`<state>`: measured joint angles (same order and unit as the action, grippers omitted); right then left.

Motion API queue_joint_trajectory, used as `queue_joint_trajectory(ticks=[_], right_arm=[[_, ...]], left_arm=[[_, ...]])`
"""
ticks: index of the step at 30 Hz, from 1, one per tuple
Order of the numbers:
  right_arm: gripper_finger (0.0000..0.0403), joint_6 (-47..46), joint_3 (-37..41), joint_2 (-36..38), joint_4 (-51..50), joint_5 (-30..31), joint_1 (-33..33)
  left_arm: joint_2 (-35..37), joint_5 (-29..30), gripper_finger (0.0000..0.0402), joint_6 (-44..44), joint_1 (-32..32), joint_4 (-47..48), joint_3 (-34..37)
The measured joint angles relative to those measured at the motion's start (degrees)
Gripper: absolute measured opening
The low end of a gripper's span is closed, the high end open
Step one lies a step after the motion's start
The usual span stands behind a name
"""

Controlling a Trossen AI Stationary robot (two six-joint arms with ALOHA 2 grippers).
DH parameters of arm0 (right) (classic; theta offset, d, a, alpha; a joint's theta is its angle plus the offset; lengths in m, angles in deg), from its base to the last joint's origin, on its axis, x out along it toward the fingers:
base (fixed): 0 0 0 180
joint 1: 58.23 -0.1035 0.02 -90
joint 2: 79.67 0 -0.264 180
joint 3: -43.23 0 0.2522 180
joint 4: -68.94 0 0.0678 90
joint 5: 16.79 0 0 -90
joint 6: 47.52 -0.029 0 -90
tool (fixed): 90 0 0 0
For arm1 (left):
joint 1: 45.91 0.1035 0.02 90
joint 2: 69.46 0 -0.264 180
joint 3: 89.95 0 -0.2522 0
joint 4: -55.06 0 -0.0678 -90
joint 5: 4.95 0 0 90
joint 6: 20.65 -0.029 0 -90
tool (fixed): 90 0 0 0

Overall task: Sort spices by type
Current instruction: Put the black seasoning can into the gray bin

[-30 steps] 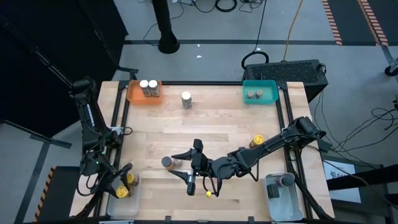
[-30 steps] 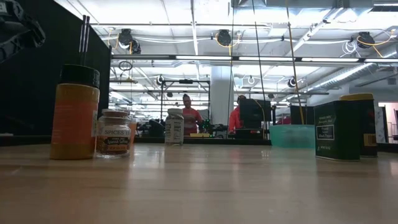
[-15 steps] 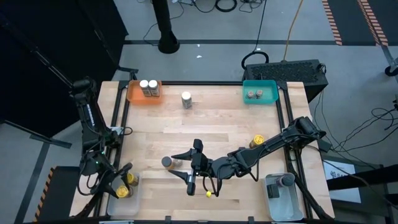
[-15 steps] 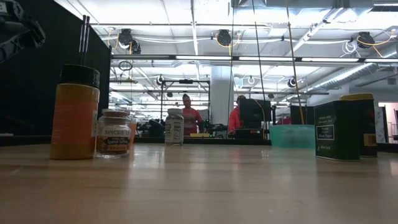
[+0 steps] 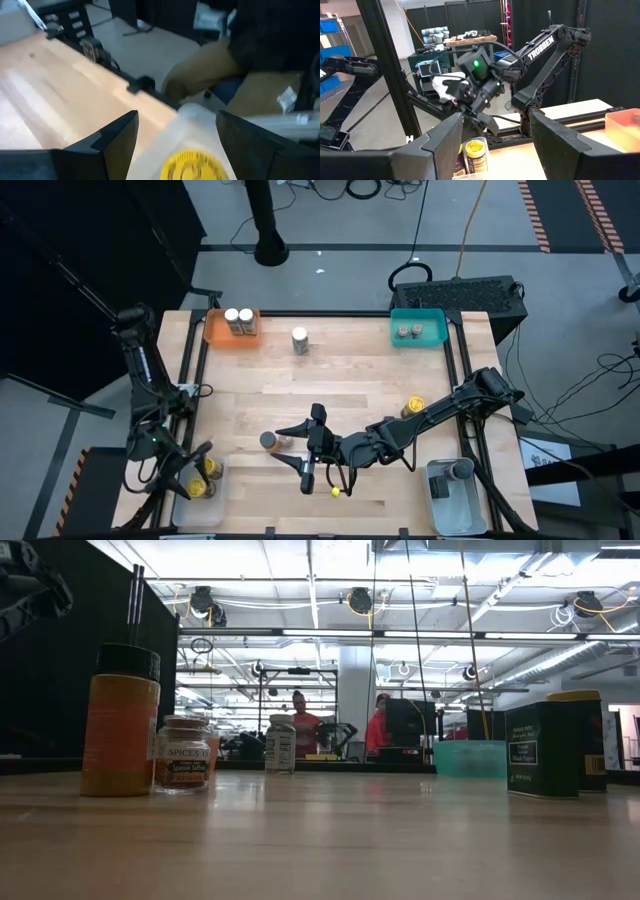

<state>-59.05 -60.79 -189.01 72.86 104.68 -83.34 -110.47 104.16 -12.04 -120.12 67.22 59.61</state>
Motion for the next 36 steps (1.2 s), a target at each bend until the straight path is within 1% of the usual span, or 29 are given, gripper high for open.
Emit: queue_joint_trajectory(ticks=[3,5,7,10,12,14,17,19,23,26,27,29,32,34,36], right_arm=[[0.0217,0.02,0.0,0.0,0.0,-0.02,0.0],[0.0217,0.05,0.0,0.0,0.0,-0.01,0.0],[0.0217,0.16,0.0,0.0,0.0,0.0,0.0],[0.0217,0.13,0.0,0.0,0.0,0.0,0.28],[0.0217,-0.89,0.0,0.08,-0.42,0.3,0.8],[0.0217,-2.51,0.0,0.78,-2.96,0.35,1.59],[0.0217,-6.23,0.02,3.05,-10.58,0.43,3.18],[0.0217,-9.01,0.02,5.22,-17.04,0.42,4.55],[0.0217,-14.02,0.02,10.65,-32.84,0.39,8.22],[0.0217,-20.32,0.02,16.17,-45.45,-0.24,11.95],[0.0217,-22.95,0.0,17.88,-49.86,-0.21,13.17],[0.0217,-27.37,0.0,20.58,-57.73,0.03,15.44],[0.0217,-32.08,0.0,23.0,-66.25,-0.43,18.09],[0.0217,-33.86,0.0,23.99,-69.24,-2.74,19.73],[0.0217,-34.68,0.0,24.64,-70.43,-7.61,21.32]], left_arm=[[0.02,0.5,0.027,-0.15,0.0,-1.64,-2.05],[0.02,3.54,0.027,-1.67,0.36,-2.28,-4.06],[0.03,5.64,0.027,-5.68,1.68,-2.6,-7.0],[0.06,5.46,0.027,-11.51,4.89,-0.71,-11.67],[0.06,5.3,0.0271,-13.33,7.91,2.84,-14.47],[0.02,5.31,0.0271,-13.63,11.47,5.47,-16.49],[-0.13,5.32,0.0271,-12.99,17.64,6.53,-18.38],[-0.19,5.39,0.0271,-10.52,22.7,7.24,-19.71],[-2.01,6.66,0.0271,-5.09,33.92,9.22,-21.58],[-5.22,6.35,0.0267,-3.52,41.19,9.68,-21.75],[-6.7,5.47,0.0263,-2.95,43.4,9.64,-21.8],[-9.73,1.63,0.0252,-1.7,47.44,9.96,-21.8],[-13.34,-4.78,0.0235,0.56,52.04,10.01,-21.78],[-14.94,-7.59,0.0225,3.46,53.92,10.58,-21.8],[-16.07,-7.89,0.0216,7.29,55.07,12.05,-21.78]])
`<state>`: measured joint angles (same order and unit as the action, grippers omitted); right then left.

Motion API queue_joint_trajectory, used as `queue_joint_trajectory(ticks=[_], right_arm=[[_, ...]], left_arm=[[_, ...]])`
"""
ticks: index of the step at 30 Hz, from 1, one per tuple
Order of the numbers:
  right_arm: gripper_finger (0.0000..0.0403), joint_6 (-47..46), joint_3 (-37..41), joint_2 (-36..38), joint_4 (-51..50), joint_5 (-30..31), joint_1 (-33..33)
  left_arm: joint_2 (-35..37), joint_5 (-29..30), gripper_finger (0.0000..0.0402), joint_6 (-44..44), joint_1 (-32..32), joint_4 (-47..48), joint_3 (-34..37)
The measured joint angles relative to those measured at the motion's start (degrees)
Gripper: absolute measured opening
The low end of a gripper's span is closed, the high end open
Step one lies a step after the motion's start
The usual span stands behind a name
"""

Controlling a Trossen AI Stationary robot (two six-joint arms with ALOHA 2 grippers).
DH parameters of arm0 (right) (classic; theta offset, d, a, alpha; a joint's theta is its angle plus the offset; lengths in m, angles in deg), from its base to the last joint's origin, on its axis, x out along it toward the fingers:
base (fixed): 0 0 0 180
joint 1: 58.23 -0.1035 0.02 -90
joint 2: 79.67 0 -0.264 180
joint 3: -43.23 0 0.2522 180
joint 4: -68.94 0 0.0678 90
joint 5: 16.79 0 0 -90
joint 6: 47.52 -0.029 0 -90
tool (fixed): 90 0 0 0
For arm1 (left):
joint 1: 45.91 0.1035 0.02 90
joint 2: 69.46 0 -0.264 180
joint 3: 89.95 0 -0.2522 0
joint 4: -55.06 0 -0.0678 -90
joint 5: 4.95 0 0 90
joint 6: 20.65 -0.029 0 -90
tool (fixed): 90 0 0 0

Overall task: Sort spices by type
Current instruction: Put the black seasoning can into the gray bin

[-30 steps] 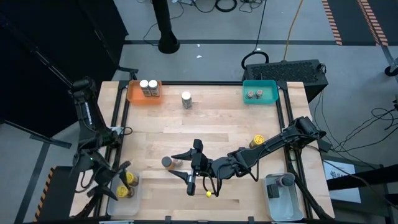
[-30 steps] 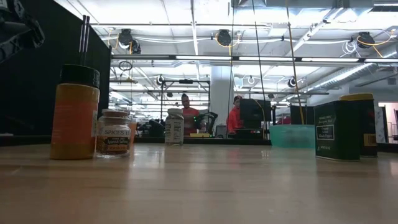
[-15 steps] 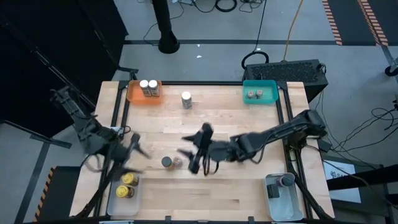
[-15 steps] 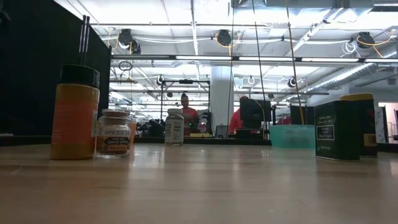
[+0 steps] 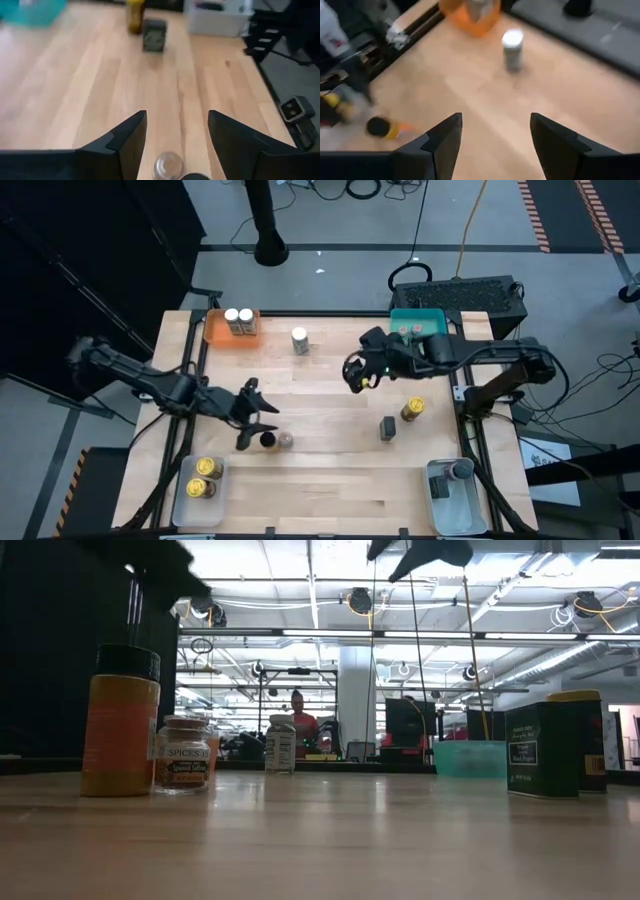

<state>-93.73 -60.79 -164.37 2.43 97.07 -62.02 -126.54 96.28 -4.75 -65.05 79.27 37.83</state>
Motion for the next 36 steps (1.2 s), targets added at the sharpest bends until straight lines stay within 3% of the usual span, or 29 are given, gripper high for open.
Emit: queue_joint_trajectory(ticks=[3,7,11,17,21,26,36], right_arm=[[0.0217,-1.65,-0.85,0.02,-0.13,-7.66,2.29],[0.0217,-1.27,-5.42,-1.43,-0.43,-12.54,5.2],[0.0217,2.25,-10.35,-3.66,-2.07,-13.36,7.8],[0.0217,14.51,-11.89,-5.32,-4.95,-12.94,11.46],[0.0217,19.06,-11.91,-5.23,-18.4,-13.44,12.84],[0.0217,7.65,-11.85,-5.25,-37.7,-18.71,11.68],[0.0217,-15.56,-9.17,-5.99,-36.79,-26.46,0.96]], left_arm=[[-0.72,2.71,0.0201,3.93,0.68,7.14,-2.33],[-1.41,4.92,0.0183,4.23,0.59,18.15,-8.91],[-0.04,6.15,0.0176,0.6,0.59,21.03,-13.39],[1.73,13.89,0.0175,-1.42,0.59,25.75,-17.06],[1.65,16.02,0.0175,-1.49,0.59,25.76,-17.07],[0.84,19.82,0.0175,-1.66,0.64,25.69,-17.03],[0.48,26.57,0.0175,-1.85,0.64,25.52,-17.03]])
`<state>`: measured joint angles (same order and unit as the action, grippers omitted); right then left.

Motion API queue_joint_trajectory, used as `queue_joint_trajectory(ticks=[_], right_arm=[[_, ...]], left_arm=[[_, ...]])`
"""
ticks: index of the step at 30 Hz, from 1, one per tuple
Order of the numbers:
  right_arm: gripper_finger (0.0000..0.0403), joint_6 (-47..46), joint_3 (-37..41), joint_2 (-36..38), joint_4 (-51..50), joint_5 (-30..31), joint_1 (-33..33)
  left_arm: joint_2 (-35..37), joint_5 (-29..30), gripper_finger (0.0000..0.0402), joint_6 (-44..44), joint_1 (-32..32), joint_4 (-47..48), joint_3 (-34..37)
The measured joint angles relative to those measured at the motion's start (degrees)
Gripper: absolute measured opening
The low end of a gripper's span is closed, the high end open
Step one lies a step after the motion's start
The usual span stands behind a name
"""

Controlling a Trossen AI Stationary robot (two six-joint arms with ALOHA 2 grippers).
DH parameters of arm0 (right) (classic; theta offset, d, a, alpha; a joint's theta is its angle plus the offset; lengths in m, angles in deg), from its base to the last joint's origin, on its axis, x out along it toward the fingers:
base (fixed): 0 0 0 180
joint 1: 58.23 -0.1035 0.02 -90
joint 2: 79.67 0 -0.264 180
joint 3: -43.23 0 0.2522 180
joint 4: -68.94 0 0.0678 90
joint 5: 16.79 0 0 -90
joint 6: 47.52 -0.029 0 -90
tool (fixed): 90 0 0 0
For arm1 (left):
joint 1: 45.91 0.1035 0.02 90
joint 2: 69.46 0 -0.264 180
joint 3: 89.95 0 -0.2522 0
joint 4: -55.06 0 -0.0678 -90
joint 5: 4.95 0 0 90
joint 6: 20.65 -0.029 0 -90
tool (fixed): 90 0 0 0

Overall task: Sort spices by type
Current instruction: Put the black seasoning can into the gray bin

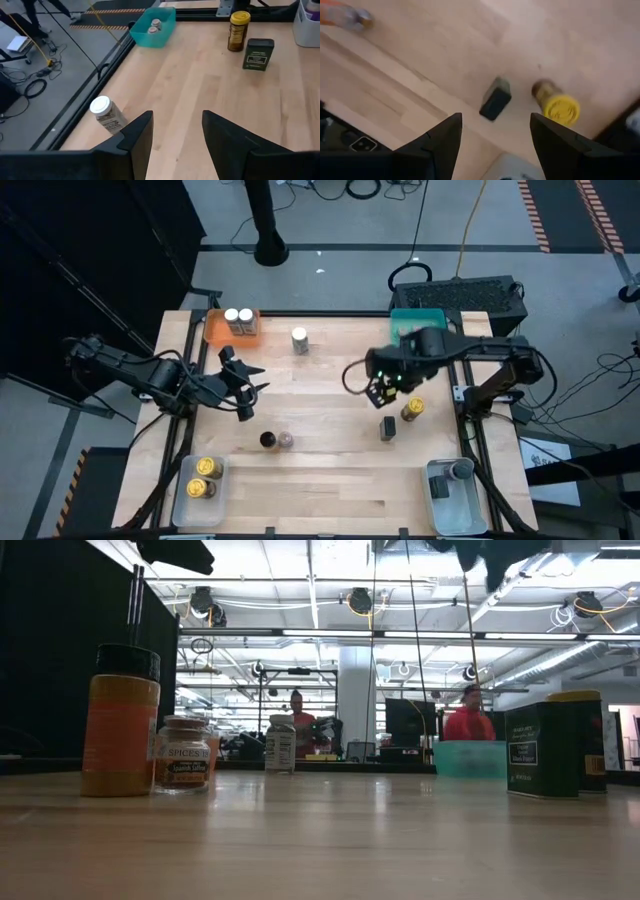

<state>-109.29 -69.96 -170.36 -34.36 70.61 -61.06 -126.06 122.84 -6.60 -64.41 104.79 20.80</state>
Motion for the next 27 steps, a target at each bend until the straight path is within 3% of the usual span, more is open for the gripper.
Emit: queue_joint_trajectory(ticks=[8,17,27], right_arm=[[0.0217,-11.19,11.0,-0.48,2.43,-1.99,-5.34],[0.0233,-19.57,22.78,-0.47,23.27,-6.06,-8.7],[0.0249,-23.6,26.28,-0.5,23.17,-6.71,-9.14]], left_arm=[[-0.02,1.15,0.0175,-2.95,0.03,-0.41,0.02],[-0.02,2.36,0.0175,-3.28,0.07,-0.41,0.04],[-0.02,3.01,0.0175,-5.53,0.07,-0.96,0.04]])
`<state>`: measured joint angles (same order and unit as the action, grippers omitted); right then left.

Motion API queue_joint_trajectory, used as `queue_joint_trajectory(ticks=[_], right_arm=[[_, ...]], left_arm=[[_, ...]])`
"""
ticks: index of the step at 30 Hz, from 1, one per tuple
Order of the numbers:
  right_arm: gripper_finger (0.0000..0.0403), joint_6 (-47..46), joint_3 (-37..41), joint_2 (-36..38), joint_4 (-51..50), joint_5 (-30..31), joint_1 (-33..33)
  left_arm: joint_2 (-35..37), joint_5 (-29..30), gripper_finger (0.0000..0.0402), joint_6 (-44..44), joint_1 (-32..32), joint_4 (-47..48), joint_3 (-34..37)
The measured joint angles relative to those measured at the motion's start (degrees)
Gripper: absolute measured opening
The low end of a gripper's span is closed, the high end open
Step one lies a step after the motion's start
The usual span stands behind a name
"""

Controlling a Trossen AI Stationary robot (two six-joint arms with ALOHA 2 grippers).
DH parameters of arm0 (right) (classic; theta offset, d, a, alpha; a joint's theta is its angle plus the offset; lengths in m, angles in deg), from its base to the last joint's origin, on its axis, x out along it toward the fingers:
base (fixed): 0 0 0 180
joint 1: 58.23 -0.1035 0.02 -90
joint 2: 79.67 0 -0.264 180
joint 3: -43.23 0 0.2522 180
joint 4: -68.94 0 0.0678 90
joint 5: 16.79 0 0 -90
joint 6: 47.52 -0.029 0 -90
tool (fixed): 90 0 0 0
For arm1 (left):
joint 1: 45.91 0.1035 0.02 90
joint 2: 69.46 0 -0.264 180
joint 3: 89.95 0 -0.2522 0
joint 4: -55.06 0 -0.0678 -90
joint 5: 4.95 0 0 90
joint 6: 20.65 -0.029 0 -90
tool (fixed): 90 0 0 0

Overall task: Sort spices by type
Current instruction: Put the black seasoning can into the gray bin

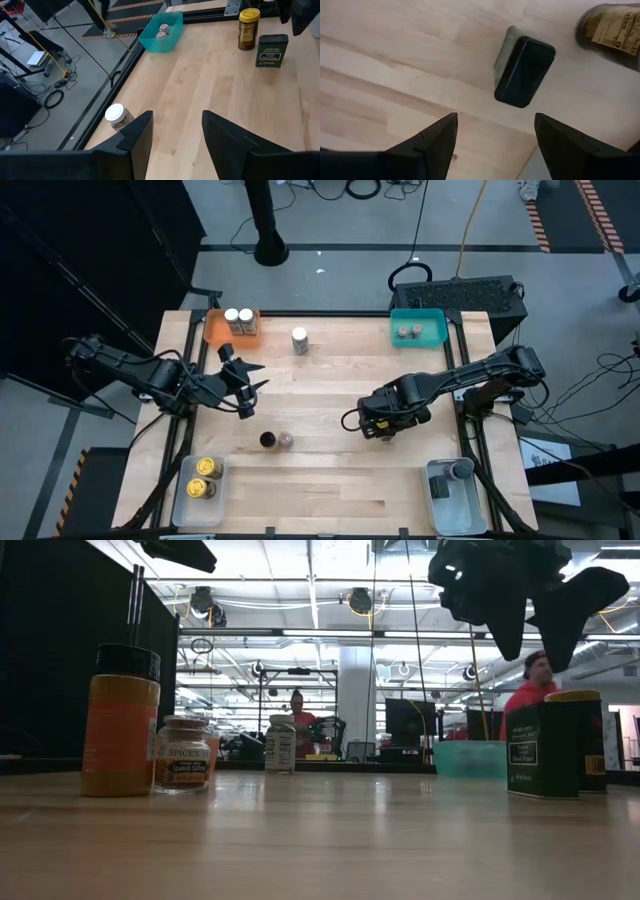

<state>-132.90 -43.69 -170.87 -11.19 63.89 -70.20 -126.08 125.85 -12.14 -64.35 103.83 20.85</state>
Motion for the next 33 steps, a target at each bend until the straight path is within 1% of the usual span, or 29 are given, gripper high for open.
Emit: queue_joint_trajectory(ticks=[7,16,19,22,25,31,32,33], right_arm=[[0.0249,-0.76,4.56,0.0,0.88,0.3,0.0],[0.0249,-2.34,11.89,0.0,12.08,0.42,0.02],[0.0249,-2.81,13.47,0.0,14.81,0.73,0.02],[0.0243,-3.85,13.8,0.0,15.08,0.92,0.02],[0.0216,-3.97,13.8,0.0,15.11,2.59,0.02],[0.0121,-3.67,13.8,0.0,15.07,3.41,0.02],[0.0108,-3.31,13.8,0.0,15.14,3.39,0.02],[0.0105,-2.85,13.8,0.0,15.15,3.39,0.02]], left_arm=[[0.0,0.01,0.0175,-0.16,0.0,0.02,0.0],[0.0,0.02,0.0175,-0.31,0.0,0.04,0.02],[0.0,0.0,0.0175,-0.28,0.0,0.04,0.04],[0.0,0.02,0.0175,-0.02,0.0,-0.4,0.42],[-0.02,0.02,0.0175,0.0,0.0,-0.33,1.07],[-0.02,0.02,0.0175,0.04,0.0,-0.66,1.51],[-0.02,0.02,0.0175,0.04,0.0,-0.7,1.51],[-0.02,0.02,0.0175,0.04,0.0,-0.66,1.51]])
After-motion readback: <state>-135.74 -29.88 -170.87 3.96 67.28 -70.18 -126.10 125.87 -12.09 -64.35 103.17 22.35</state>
